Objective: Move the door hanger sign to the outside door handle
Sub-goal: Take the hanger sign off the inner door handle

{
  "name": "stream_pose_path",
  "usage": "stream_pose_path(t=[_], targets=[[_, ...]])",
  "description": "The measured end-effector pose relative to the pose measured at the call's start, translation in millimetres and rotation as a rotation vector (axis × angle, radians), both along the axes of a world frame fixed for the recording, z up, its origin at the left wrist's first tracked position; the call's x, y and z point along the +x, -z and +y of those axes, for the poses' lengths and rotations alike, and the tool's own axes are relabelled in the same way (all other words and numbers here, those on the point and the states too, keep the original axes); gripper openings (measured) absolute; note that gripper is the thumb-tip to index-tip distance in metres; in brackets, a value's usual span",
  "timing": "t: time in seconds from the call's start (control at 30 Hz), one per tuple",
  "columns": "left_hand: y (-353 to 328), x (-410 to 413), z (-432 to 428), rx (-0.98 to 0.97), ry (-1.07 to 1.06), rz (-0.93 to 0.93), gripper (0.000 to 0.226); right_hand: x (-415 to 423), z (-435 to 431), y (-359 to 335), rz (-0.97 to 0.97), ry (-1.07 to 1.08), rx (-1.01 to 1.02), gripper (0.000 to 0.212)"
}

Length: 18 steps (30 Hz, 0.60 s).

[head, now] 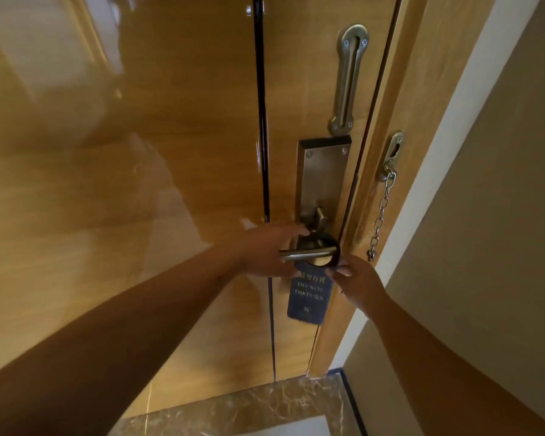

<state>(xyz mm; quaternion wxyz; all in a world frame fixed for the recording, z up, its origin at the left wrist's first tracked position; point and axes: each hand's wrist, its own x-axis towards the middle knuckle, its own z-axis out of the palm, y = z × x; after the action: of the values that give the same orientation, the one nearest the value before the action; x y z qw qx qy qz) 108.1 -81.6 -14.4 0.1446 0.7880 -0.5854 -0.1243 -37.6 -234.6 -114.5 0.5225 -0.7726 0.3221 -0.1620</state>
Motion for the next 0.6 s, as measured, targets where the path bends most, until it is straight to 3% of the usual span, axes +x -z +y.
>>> stream_pose_path(t=[0.1,0.27,0.37,0.6], targets=[[-13,13,10,-0.112,0.002,0.05,0.046,-10,0,-7,-0.015,0.037,-0.02,0.005],[-25,21,17,-0.319,-0.107,0.114,0.018,-16,15,-26,-0.013,-0.061,-0.016,0.011],[-20,20,13,-0.281,-0.16,0.174,0.017,-2,44,-27,0.039,-0.142,-0.086,0.015],[-7,24,-2,-0.219,-0.168,0.183,0.021,23,83,-32,0.024,-0.383,0.022,0.016]])
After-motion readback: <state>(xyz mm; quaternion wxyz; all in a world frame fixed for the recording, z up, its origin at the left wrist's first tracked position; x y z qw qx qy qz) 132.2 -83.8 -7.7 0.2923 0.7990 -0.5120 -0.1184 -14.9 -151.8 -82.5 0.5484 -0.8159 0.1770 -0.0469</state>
